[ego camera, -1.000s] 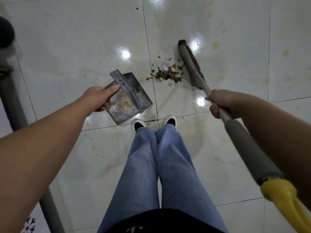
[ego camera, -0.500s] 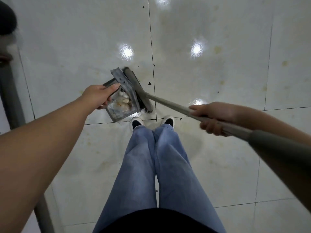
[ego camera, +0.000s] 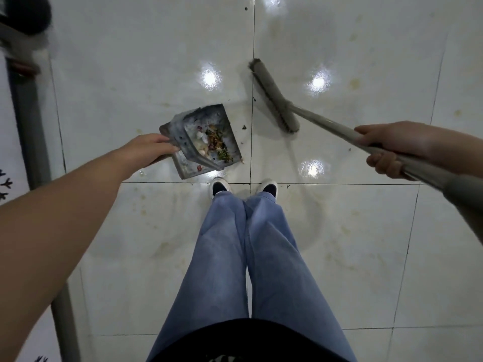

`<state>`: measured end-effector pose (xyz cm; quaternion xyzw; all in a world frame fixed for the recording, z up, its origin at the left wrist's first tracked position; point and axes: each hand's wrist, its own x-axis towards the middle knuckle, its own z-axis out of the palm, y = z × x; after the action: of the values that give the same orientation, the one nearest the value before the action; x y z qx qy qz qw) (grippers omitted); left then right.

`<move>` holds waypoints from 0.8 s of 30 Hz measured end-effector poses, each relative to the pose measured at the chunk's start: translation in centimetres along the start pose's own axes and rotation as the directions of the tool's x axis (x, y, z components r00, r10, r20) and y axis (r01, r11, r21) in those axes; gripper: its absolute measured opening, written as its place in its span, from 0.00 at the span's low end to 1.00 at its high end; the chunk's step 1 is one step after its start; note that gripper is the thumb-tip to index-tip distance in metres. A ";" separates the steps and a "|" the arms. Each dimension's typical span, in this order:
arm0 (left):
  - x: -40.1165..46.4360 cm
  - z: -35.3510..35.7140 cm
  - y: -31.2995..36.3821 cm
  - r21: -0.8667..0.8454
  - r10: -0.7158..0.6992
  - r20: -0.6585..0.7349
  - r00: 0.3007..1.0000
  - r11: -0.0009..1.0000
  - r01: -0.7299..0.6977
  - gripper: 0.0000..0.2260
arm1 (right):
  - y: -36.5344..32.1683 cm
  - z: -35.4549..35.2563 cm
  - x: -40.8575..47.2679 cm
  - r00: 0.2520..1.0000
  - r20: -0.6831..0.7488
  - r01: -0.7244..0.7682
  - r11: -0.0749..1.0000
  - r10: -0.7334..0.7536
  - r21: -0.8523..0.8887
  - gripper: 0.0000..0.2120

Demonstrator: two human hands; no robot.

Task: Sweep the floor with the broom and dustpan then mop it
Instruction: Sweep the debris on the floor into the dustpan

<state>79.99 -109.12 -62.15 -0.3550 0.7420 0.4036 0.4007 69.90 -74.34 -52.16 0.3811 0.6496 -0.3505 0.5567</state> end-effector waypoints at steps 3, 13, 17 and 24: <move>0.2 0.6 0.0 -0.031 -0.015 0.026 1.000 0.999 0.015 0.05 | -0.8 0.7 0.8 0.999 -0.049 0.020 0.996 -0.024 -0.082 0.20; -1.4 2.3 -0.3 0.154 -0.102 -0.087 0.991 0.981 0.115 0.23 | -0.8 1.2 5.1 1.000 -0.018 -0.028 0.981 0.025 -0.193 0.18; -5.2 4.0 -0.7 0.029 -0.130 -0.197 0.972 0.990 0.139 0.19 | -1.1 -0.5 5.8 0.998 0.025 -0.047 0.965 0.055 -0.258 0.07; -10.2 12.5 -1.8 -0.344 -0.243 -0.348 0.905 0.931 0.118 0.19 | 0.4 -3.3 5.9 1.000 0.014 -0.020 0.925 0.027 -0.380 0.14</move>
<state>89.75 -96.74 -58.15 -0.5546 0.6954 0.3997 0.2213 68.16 -70.63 -57.54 0.2706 0.6954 -0.2149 0.6301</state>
